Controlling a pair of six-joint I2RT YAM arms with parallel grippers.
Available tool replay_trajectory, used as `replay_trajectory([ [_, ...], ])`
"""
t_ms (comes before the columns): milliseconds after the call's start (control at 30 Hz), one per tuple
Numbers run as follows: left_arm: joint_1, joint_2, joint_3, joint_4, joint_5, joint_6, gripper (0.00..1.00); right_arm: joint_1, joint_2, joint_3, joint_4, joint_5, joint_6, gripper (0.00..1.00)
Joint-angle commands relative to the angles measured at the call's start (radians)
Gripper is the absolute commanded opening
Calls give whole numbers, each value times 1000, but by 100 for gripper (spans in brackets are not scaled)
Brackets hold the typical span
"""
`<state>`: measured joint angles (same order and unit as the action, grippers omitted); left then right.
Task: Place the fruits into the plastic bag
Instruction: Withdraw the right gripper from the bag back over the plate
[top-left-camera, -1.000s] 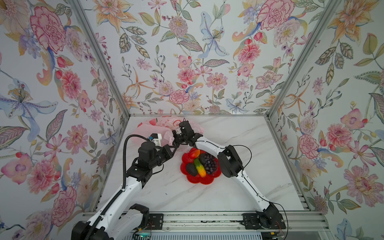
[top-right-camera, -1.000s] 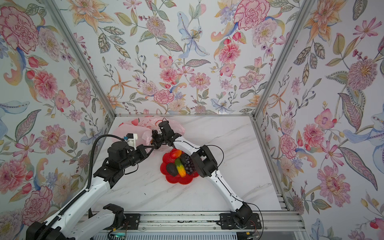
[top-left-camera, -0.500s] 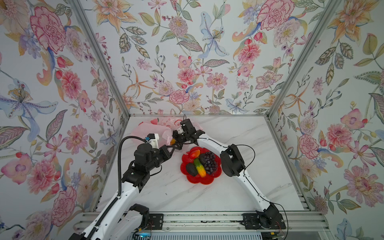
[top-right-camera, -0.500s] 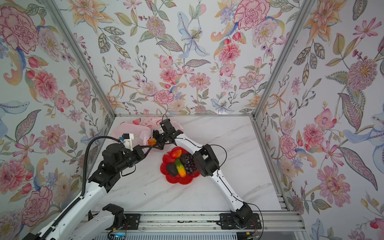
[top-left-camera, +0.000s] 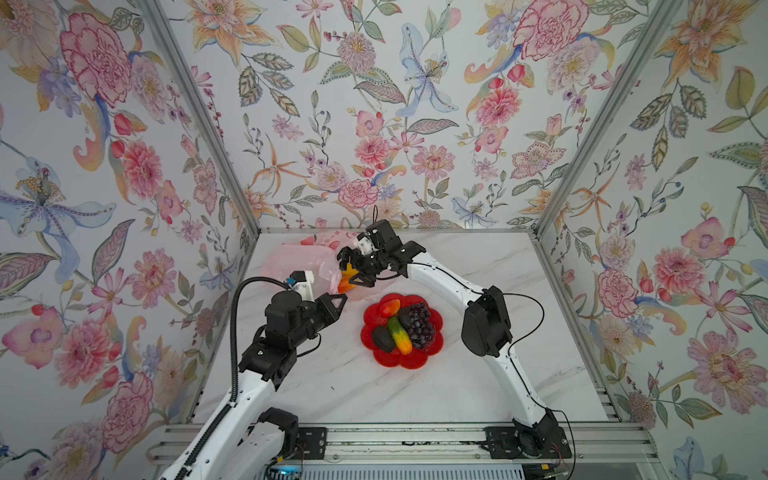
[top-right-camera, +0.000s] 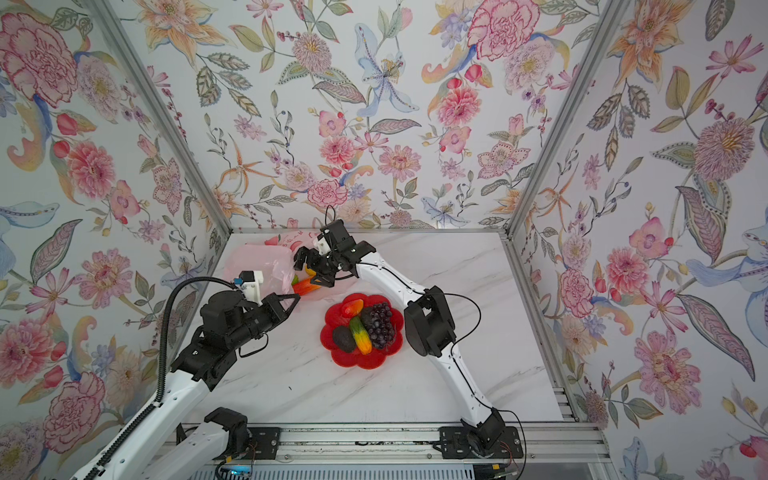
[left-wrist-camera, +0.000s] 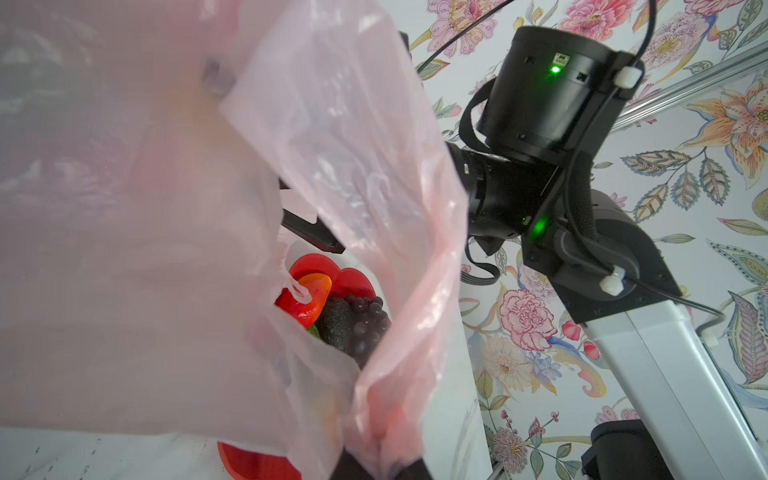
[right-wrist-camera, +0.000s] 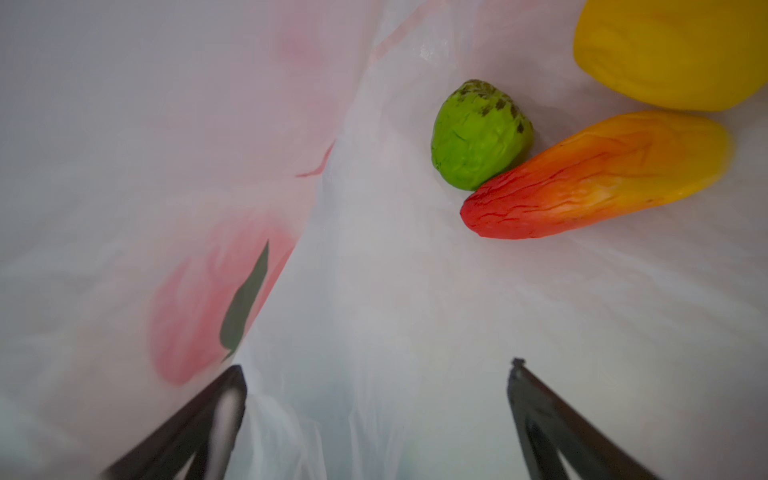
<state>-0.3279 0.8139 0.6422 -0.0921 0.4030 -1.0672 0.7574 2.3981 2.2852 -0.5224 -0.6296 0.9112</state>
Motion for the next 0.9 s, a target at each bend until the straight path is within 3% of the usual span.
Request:
replay_trajectory([
  [0,-9,-15,-17,-23,-33,-8,0,-8,-59,-39,-109,30,-101,99],
  [667,-8,-122,-100,-35,-87,-16,0,-65,-477,-387,-172,169,-384,99],
  [867,-8,-153,-126,-38,-92,-24,0,-70,-607,-457,-371,271,-497,99],
])
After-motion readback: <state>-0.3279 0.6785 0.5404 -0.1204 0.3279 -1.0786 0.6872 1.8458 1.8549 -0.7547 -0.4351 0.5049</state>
